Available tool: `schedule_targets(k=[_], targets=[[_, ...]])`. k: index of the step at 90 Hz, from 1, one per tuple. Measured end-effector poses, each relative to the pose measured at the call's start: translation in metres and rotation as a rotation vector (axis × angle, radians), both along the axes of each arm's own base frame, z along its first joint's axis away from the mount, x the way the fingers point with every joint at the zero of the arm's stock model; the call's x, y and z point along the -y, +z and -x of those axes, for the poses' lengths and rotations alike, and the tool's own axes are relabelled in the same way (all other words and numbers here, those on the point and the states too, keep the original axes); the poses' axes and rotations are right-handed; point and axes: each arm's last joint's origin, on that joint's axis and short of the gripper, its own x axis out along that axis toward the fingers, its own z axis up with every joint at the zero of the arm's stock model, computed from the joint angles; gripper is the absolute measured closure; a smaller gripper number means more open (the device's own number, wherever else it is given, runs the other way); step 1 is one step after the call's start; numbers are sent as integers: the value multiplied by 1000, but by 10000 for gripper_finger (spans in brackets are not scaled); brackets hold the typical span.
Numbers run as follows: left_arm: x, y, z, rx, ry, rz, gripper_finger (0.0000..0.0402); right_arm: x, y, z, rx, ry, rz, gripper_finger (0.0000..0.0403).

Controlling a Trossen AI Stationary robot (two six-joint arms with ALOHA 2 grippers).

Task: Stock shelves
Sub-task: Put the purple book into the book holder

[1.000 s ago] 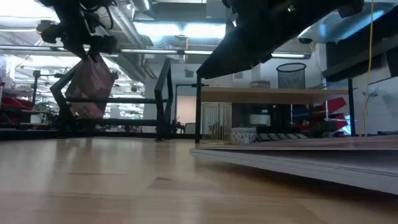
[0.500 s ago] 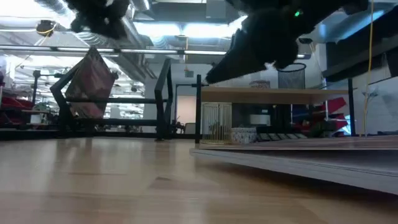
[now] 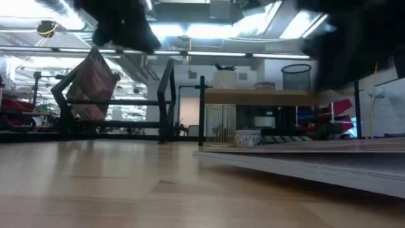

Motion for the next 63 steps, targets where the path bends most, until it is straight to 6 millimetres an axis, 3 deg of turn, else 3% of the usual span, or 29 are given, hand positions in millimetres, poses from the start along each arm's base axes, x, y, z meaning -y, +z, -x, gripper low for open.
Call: schedule_targets(k=[17,29,49,63], targets=[[34,-39,-32,96,-59,118,277,-22,-24,37,-84,-164,-43,205],[41,-69,-49,117,-82,252,277,-17,-46,51,-62,-293,-33,205],[35,-114,-62,47,-25,505,277,0,-59,29,175,-289,-30,205],[34,-131,-63,35,30,558,277,16,-60,7,230,-278,2,205]])
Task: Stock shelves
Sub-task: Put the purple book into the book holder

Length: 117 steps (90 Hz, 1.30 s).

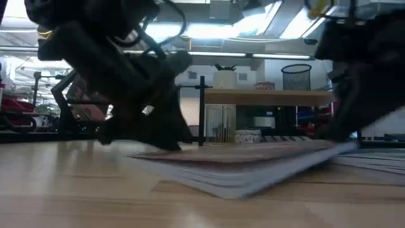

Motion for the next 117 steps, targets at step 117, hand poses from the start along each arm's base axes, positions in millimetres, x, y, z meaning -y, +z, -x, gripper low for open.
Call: schedule_targets(k=[117], targets=[[4,2,-13,76,-188,195,276,20,-30,-42,178,-82,127,205]])
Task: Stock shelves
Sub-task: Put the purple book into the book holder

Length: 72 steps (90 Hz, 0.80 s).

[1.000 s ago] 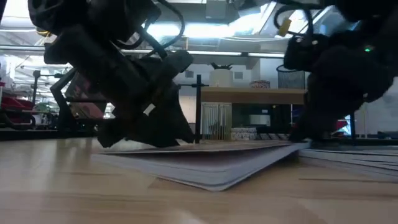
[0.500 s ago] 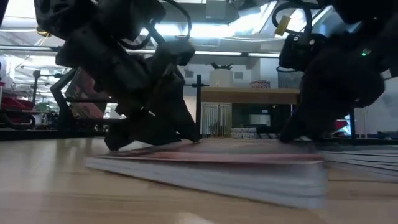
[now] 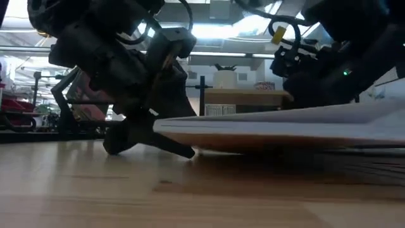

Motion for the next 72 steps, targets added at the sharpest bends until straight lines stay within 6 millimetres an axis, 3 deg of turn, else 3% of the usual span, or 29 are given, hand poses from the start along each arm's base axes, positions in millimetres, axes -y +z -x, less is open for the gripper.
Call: schedule_targets(k=[27,49,58,72], targets=[[-2,1,-1,34,62,-25,276,-3,0,-7,2,46,23,205],[-3,0,-1,23,73,-35,276,-35,45,0,-63,161,-19,205],[-3,0,0,15,78,-42,276,-40,39,7,-117,135,-62,205],[-3,0,-1,22,85,-35,276,-38,11,12,-144,34,-92,205]])
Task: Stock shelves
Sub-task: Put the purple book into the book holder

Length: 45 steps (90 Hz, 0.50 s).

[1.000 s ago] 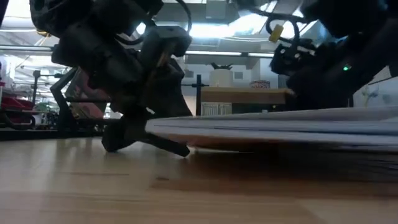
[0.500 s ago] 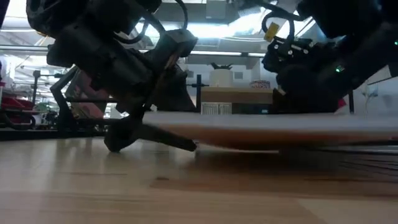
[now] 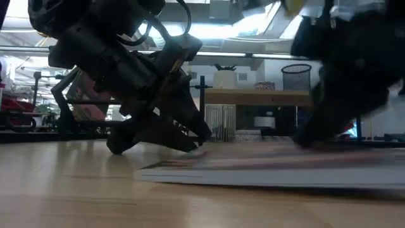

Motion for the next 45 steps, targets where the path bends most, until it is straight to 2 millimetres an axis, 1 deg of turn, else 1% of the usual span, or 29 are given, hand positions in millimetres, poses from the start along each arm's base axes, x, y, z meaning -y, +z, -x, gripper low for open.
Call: schedule_targets(k=[10,25,38,45], targets=[[1,2,-1,22,-29,16,276,4,-13,-7,19,-42,28,205],[1,0,0,-12,-58,17,276,10,-24,-24,74,2,-2,205],[-4,-2,2,-82,-84,16,276,12,-24,-25,55,13,-18,205],[-8,-1,2,-115,-130,52,276,12,-25,-24,43,16,-17,205]])
